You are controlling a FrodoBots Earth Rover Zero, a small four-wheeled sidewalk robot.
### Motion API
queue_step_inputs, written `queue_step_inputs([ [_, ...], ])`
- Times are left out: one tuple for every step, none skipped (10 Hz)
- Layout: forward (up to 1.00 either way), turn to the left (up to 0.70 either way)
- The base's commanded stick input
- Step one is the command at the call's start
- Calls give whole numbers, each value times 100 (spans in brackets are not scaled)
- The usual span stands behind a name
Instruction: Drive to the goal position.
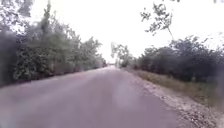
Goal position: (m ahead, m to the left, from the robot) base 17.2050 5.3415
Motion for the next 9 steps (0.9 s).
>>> queue_step_inputs([
  [100, 0],
  [100, 0],
  [100, 0],
  [100, 0],
  [100, 0],
  [100, 0],
  [100, 0],
  [100, 0],
  [100, -8],
])
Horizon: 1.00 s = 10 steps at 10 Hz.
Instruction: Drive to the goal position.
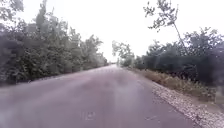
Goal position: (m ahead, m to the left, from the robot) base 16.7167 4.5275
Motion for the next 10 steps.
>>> queue_step_inputs([
  [100, -23],
  [100, -34],
  [100, -16],
  [100, 0],
  [100, 0],
  [100, 0],
  [100, 0],
  [100, 0],
  [100, 0],
  [100, 0],
])
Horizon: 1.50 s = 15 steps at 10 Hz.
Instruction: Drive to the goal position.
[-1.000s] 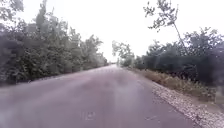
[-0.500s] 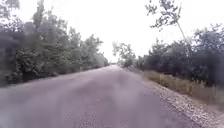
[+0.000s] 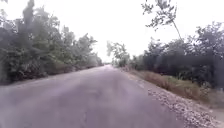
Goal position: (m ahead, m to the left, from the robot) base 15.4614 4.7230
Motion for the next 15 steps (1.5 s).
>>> queue_step_inputs([
  [100, 0],
  [100, 0],
  [100, 0],
  [100, 0],
  [100, 0],
  [100, 0],
  [100, 0],
  [100, 0],
  [100, 0],
  [100, 0],
  [100, 0],
  [100, 0],
  [100, 0],
  [100, 0],
  [100, 0],
])
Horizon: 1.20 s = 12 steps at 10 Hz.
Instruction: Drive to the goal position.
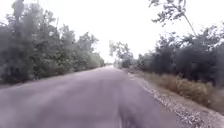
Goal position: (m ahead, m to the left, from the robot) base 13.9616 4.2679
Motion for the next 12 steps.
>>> queue_step_inputs([
  [100, 0],
  [100, 0],
  [100, 0],
  [100, 0],
  [100, 0],
  [100, 0],
  [100, 0],
  [100, 0],
  [100, 0],
  [100, 0],
  [100, 0],
  [100, 0],
])
